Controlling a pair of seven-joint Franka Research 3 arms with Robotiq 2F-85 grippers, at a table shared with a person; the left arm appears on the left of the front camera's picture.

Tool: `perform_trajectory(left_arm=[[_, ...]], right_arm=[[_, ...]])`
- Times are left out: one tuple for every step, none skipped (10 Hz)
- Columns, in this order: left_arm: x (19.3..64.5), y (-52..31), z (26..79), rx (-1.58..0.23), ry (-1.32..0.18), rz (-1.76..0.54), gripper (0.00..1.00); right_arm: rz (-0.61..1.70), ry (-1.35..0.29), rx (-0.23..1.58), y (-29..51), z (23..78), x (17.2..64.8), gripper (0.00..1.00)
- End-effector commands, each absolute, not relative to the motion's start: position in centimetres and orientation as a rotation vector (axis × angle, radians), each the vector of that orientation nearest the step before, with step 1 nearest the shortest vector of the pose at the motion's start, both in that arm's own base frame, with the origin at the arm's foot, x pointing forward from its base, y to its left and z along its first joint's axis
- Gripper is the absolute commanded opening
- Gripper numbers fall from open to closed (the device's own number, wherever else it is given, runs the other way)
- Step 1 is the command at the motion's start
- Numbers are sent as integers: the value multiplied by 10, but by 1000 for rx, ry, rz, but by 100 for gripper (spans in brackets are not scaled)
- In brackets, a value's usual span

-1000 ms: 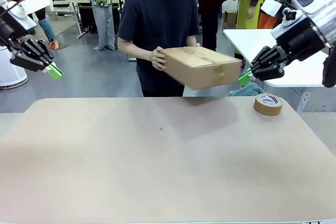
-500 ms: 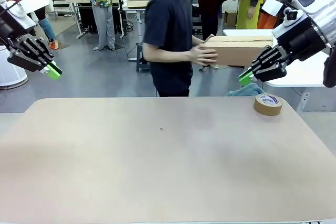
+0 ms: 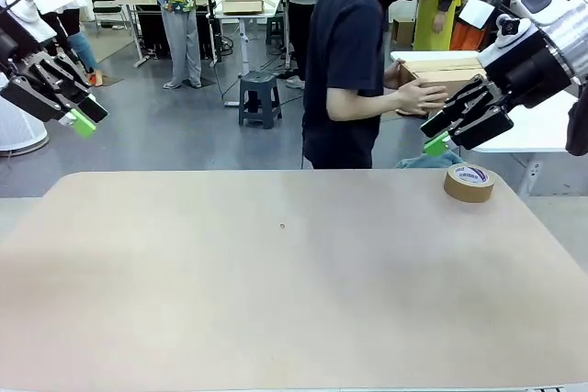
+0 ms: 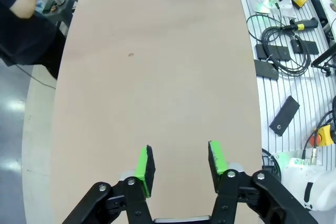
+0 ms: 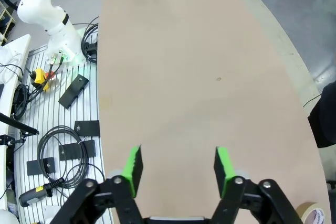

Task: Wrap the clocks to prevent damage.
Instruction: After the human seals the box with tape, release both hands from the side flaps of the Package Box.

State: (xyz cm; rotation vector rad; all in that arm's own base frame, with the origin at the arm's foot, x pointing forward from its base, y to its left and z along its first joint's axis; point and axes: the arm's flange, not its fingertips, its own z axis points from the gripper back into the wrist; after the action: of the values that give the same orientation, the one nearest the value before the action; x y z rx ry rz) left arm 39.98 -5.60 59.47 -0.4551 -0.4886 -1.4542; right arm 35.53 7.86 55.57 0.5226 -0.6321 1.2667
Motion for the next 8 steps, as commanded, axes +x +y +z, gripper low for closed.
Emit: perform_trajectory(left_arm=[[398, -58, 592, -434, -455, -1431, 70], [398, -58, 591, -434, -451, -1431, 100], [399, -58, 590, -438, -447, -1429, 89], [400, -58, 589, -444, -444, -1429, 100], [399, -59, 588, -448, -445, -1425, 100], [398, -59, 588, -412, -459, -1419, 100], [400, -56, 589, -465, -474, -1444, 100], [400, -56, 589, -465, -474, -1444, 100]], right_arm=[[1244, -604, 498, 75, 553, 348, 76], [1243, -605, 497, 75, 553, 348, 85], [1241, -607, 496, 74, 552, 348, 96], [1240, -607, 500, 72, 552, 347, 100], [1240, -608, 503, 71, 552, 346, 100], [1251, -599, 457, 70, 552, 343, 100], [1256, -628, 516, 73, 555, 352, 100], [1256, -628, 516, 73, 555, 352, 100]])
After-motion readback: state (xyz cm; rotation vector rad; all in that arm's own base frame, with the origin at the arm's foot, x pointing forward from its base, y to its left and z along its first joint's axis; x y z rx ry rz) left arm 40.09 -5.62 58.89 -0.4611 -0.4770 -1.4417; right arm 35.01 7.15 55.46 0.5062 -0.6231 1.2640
